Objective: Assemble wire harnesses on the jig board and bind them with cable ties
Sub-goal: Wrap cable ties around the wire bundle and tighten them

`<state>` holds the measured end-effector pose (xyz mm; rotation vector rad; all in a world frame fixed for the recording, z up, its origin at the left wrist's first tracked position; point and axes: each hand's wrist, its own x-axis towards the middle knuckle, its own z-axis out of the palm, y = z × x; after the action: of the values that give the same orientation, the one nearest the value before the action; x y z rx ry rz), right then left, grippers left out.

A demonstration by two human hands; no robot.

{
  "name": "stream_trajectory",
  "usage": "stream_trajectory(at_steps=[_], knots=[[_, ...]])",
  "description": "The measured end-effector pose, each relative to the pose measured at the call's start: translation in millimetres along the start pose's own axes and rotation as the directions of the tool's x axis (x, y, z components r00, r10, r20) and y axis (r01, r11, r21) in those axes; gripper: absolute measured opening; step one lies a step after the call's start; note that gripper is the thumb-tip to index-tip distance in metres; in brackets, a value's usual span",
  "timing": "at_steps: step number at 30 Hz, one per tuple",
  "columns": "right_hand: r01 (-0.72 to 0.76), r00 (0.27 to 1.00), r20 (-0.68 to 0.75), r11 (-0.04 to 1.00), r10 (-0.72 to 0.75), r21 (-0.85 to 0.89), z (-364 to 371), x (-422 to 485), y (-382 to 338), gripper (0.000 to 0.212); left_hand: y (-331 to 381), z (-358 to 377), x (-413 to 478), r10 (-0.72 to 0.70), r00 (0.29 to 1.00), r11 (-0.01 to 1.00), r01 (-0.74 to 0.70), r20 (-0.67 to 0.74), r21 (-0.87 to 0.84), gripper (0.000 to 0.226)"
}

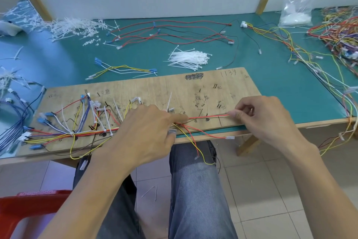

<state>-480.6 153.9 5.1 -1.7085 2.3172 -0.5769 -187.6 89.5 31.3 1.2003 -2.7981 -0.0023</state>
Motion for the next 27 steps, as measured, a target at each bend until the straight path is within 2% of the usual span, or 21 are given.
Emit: stream_trajectory(at_steps=[2, 10, 21, 27], knots=[[0.004, 1.0, -0.018, 1.0, -0.004, -0.007, -1, 6, 1, 0.027, 2, 1, 2, -0.024, 1.0, 1.0, 0.024, -0.009, 0.018, 0.051], [0.035, 0.997, -0.068, 0.988, -0.025, 0.152, 4, 22, 0, 0.02, 7, 9, 5, -0.059, 0.997, 0.996, 0.062, -0.044, 0.067, 0.046], [0.041, 0.998, -0.065, 0.903, -0.015, 0.428, -6, 31, 5, 0.015, 6, 11, 5, -0.067, 0.997, 0.995, 0.069, -0.031, 0.073, 0.049], [0.086, 0.996, -0.074, 0.859, -0.057, 0.504, -7, 51, -8, 0.02, 6, 11, 5, -0.065, 0.998, 0.996, 0.066, -0.02, 0.06, 0.048]])
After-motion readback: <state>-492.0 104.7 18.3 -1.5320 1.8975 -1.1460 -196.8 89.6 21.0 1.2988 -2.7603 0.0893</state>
